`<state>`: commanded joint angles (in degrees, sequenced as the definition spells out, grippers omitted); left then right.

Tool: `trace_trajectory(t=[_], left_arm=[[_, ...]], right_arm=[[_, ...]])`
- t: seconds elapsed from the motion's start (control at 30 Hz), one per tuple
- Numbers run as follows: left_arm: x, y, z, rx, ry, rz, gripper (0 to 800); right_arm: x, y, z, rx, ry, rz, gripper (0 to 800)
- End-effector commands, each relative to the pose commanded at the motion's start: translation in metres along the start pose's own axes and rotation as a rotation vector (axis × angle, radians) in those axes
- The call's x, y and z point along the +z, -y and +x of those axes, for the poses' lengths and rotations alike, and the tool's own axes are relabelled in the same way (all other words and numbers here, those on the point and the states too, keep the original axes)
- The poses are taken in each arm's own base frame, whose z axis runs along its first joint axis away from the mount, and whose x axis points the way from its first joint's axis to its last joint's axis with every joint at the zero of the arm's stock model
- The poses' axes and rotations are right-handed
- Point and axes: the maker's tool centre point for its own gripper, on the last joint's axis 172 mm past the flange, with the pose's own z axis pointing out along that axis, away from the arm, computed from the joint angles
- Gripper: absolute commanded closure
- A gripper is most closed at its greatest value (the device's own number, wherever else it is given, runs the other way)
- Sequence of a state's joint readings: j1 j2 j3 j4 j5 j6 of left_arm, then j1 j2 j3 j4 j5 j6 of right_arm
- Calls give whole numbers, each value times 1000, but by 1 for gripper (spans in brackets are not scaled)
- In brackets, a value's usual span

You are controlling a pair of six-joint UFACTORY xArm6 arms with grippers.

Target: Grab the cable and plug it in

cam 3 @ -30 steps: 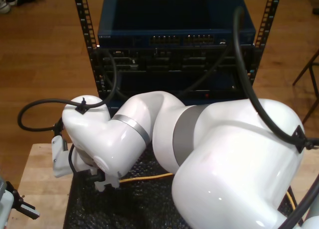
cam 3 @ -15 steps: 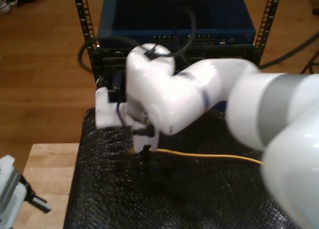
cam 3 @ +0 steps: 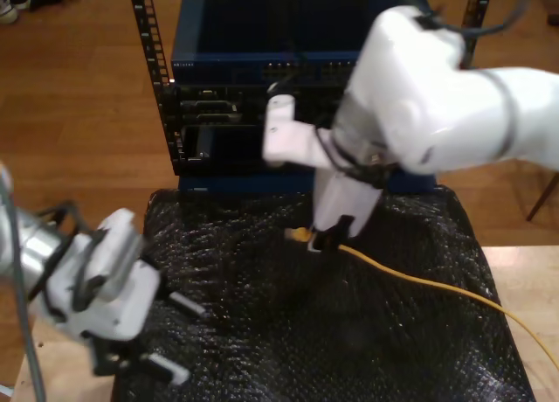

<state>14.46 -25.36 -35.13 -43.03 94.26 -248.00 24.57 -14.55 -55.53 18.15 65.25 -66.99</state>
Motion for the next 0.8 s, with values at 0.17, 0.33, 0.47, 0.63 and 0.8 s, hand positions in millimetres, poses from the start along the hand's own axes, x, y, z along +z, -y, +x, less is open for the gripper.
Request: trace_trajectory(t=[0.17, 0.33, 0.47, 0.63, 0.8], left_arm=[[10, 20, 29, 11, -20, 3, 0], [15, 40, 54, 9, -65, 11, 0], [15, 52, 80, 30, -101, 36, 0], [23, 60, 110, 64, -117, 46, 0], [24, 64, 132, 112, -130, 61, 0]], right_arm=[[-30, 9, -16, 43, -53, 1, 797], [-52, 22, -21, 44, -63, -4, 797], [-61, 32, -19, 39, -75, 4, 797], [-67, 39, -14, 40, -96, 13, 797], [-68, 40, -11, 44, -109, 15, 797]])
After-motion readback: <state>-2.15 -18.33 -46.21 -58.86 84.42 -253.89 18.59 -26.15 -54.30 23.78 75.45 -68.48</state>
